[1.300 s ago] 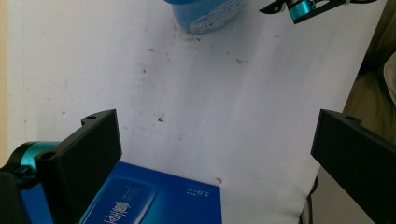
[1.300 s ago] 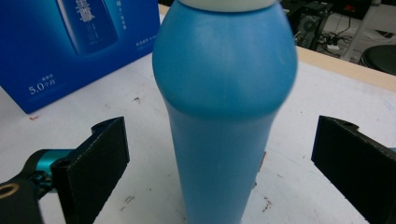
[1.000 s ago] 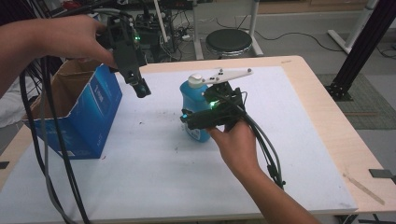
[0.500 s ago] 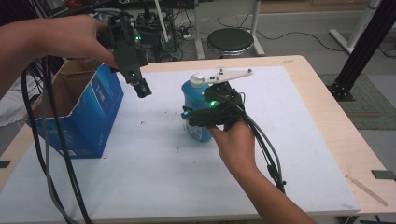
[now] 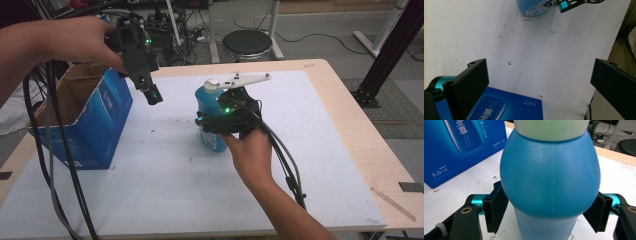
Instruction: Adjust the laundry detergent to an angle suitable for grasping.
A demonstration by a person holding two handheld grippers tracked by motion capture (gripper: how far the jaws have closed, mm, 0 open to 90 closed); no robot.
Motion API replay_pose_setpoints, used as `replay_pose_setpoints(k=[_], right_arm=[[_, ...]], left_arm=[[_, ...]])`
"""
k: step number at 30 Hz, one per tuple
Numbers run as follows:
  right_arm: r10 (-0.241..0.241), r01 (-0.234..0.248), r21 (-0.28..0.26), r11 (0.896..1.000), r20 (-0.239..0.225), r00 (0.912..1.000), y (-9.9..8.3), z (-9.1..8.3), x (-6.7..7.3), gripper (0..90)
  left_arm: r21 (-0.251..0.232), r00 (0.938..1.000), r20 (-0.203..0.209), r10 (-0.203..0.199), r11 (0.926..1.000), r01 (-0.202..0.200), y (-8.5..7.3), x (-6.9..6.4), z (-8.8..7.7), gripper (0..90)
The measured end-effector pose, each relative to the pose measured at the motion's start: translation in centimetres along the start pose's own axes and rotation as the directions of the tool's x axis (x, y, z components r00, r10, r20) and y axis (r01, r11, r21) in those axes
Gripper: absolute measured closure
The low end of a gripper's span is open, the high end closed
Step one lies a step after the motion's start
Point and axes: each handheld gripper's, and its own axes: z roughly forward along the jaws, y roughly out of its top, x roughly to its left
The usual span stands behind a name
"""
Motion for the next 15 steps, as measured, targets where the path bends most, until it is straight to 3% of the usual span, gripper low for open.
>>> replay_pose_setpoints(k=[15], right_arm=[[0.010, -0.010, -0.011, 1.000, 0.011, 0.9999, 0.08, 0.07, 0.19, 40.6]], left_arm=[[-0.001, 1.0000, 0.009, 0.004, 1.0000, -0.004, -0.14, 0.07, 0.18, 1.7]])
